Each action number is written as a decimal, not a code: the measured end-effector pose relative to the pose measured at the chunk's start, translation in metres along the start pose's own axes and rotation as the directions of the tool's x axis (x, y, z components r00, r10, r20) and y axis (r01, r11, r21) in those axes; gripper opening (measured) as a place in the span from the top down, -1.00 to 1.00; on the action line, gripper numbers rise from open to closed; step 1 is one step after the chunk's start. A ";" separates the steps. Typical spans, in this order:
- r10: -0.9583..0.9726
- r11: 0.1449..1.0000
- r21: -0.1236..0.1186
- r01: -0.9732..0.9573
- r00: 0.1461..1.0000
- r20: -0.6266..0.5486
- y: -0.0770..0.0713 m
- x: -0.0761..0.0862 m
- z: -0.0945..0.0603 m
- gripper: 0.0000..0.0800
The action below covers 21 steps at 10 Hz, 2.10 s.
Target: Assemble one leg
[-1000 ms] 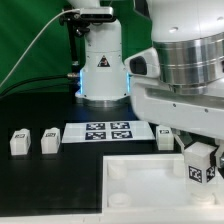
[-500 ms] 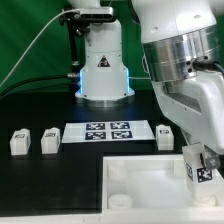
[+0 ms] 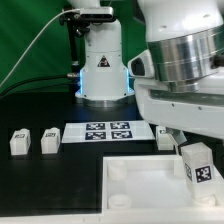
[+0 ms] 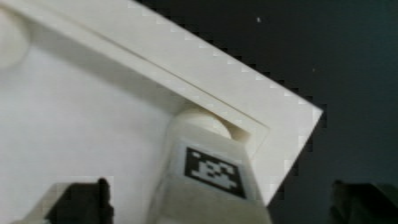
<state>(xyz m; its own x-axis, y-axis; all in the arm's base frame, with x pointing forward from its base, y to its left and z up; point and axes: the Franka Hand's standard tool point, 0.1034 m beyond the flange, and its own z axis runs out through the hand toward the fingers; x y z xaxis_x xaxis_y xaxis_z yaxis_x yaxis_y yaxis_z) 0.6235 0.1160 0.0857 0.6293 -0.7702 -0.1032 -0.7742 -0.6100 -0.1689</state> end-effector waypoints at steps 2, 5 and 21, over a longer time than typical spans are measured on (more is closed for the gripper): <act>-0.231 0.973 -0.015 0.231 0.973 -0.012 0.001 0.001 0.000 -0.62; -0.640 0.767 -0.076 0.637 0.768 -0.018 -0.003 0.005 -0.001 -0.62; 0.603 0.797 0.022 -0.603 0.798 0.011 0.008 0.013 0.002 0.25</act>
Offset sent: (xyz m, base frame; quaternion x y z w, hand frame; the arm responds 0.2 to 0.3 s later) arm 0.0000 0.0000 0.0000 0.0000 0.0000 -0.1790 0.9838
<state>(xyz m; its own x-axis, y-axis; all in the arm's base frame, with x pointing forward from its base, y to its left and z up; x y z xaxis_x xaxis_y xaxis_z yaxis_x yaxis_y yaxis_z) 0.6258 0.1019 0.0815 0.0360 -0.9801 -0.1952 -0.9954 -0.0179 -0.0938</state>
